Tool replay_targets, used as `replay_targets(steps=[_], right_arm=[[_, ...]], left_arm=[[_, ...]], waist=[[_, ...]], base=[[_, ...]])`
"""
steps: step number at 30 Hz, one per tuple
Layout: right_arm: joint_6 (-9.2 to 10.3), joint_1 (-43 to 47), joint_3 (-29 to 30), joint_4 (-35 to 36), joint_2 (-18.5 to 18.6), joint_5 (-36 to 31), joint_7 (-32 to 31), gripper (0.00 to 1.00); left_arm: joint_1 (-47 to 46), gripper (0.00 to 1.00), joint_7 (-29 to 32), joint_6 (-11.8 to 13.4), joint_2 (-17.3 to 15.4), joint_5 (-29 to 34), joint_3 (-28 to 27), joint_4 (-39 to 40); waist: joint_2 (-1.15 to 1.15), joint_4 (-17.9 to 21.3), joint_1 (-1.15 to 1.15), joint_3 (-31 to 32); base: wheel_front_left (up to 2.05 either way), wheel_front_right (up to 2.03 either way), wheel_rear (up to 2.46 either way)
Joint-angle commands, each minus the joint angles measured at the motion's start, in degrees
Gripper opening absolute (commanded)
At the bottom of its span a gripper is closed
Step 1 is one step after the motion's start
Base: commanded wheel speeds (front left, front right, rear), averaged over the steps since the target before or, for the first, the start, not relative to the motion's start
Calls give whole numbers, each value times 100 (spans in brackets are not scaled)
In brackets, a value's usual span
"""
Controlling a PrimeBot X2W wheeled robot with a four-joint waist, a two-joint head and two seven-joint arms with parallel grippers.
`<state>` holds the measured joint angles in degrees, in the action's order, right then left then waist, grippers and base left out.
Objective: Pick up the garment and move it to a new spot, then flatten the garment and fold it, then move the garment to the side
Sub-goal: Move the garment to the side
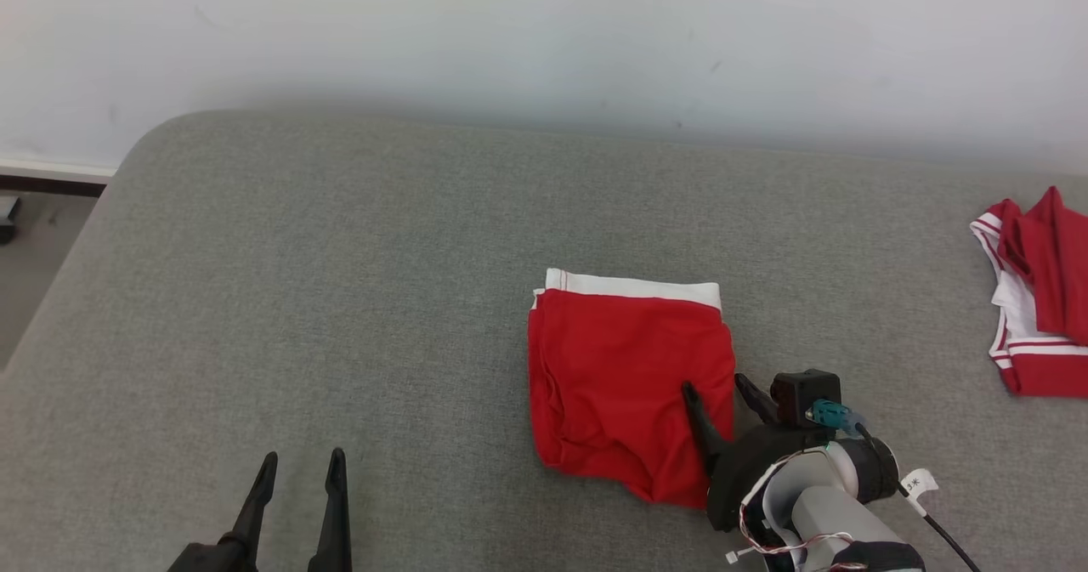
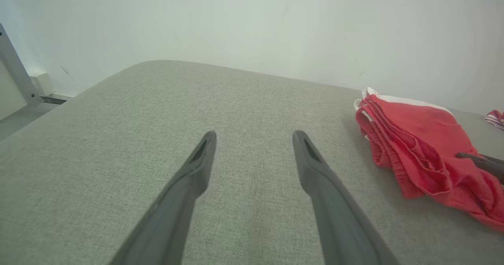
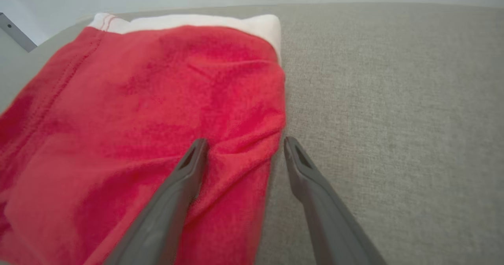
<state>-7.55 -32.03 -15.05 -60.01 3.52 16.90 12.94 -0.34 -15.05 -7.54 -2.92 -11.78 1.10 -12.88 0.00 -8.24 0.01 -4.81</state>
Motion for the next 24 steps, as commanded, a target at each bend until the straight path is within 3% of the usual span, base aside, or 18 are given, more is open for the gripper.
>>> replay_targets(steps=[1,6,7,8,14,24], right_arm=[[11,-73,-13,-42,-28,45,8,100],[11,-171,-263,-475,-59,334,-92,97],[11,-169,-333,-505,-66,379,-80,36],[11,-178,-374,-515,-71,450,-46,0],[11,-422,-654,-520,117,635,85,0],[11,-1209,-1259,-379,1059,632,-18,0]], left_arm=[[-71,100,-16,13,5,-34,-12,-15],[-93,100,-16,13,5,-58,-45,-20],[-89,100,-16,13,5,-61,-48,-21],[-91,100,-16,13,5,-64,-52,-21],[-75,100,-16,13,6,-79,-136,23],[-289,100,-16,13,6,-149,-28,112]], waist=[[0,-42,-1,-25],[0,-86,-1,-49],[0,-87,-1,-53],[0,-87,-1,-56],[0,6,-1,-94],[0,429,-1,-358]], base=[[0,0,0],[0,0,0],[0,0,0],[0,0,0],[0,0,0],[0,0,0]])
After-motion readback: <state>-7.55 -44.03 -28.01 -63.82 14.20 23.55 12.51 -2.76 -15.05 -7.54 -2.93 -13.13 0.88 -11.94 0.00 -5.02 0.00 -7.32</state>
